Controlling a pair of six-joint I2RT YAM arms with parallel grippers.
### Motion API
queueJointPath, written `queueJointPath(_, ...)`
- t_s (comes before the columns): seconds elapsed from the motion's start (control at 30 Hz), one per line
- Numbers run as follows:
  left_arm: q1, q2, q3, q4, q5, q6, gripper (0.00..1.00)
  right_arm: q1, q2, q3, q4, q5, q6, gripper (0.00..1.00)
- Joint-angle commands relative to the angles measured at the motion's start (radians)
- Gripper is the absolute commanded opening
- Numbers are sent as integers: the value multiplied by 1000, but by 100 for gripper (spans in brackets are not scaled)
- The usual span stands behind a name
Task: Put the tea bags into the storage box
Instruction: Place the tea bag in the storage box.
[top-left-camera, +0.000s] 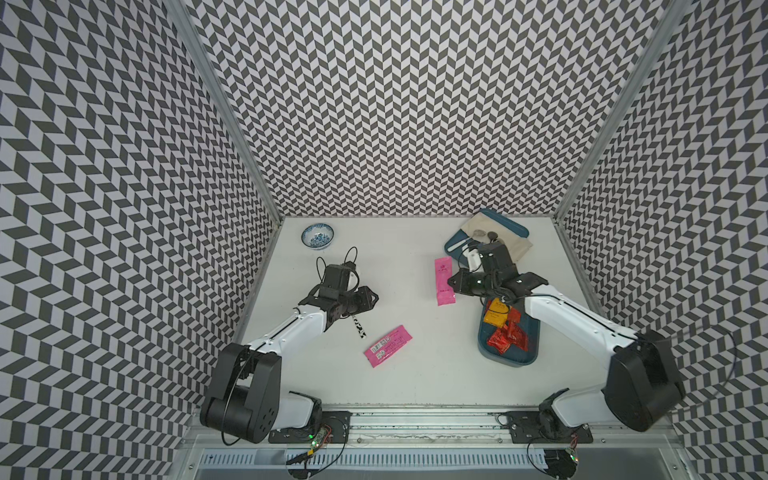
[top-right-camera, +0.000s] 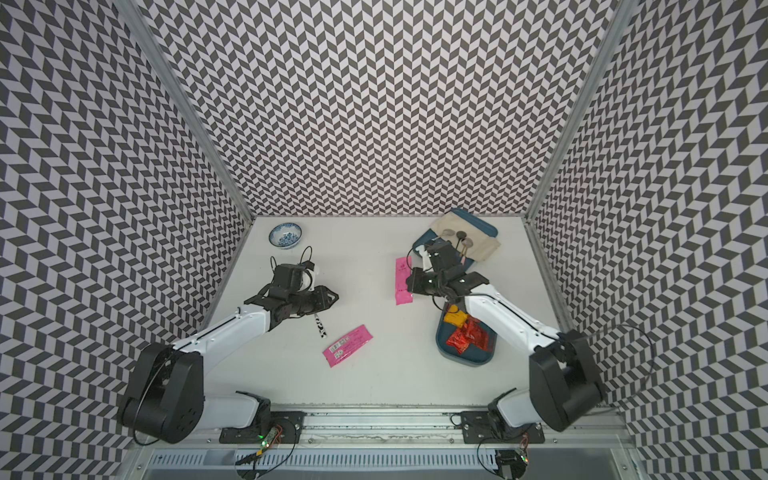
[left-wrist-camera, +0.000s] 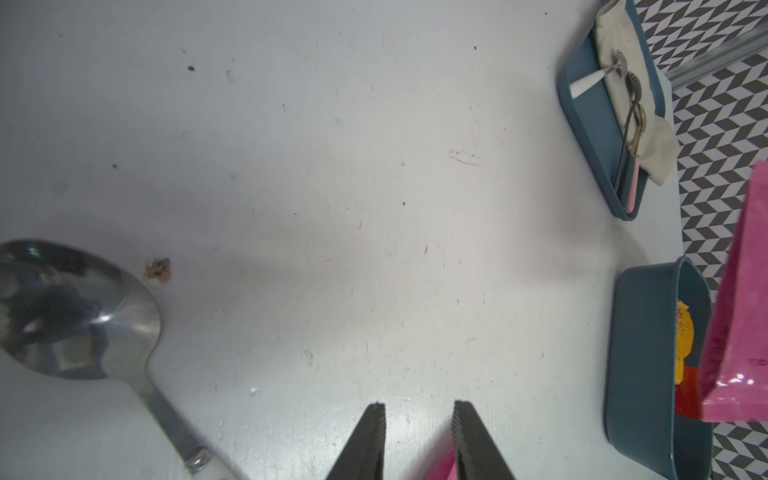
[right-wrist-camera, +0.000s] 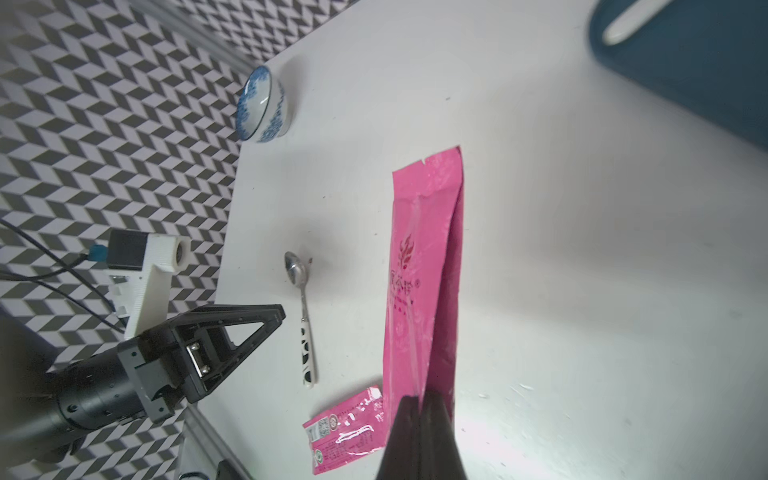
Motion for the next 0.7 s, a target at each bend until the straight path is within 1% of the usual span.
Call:
queueJointPath(0.0,2,32,22,34,23,2,32,-25,-125,-57,-128,136,-2,0)
queueJointPath(0.13,2,61,32,46,33,1,32,-33,-244,-132,-209,195,20,0)
queueJointPath(0.33,1,84,36,56,37,-5,32,-51,-364,-264,-264,198,83,0)
queueJointPath(0.67,-4,82,33,35,36,6,32,-61,-511,-295,-322,250,126,0)
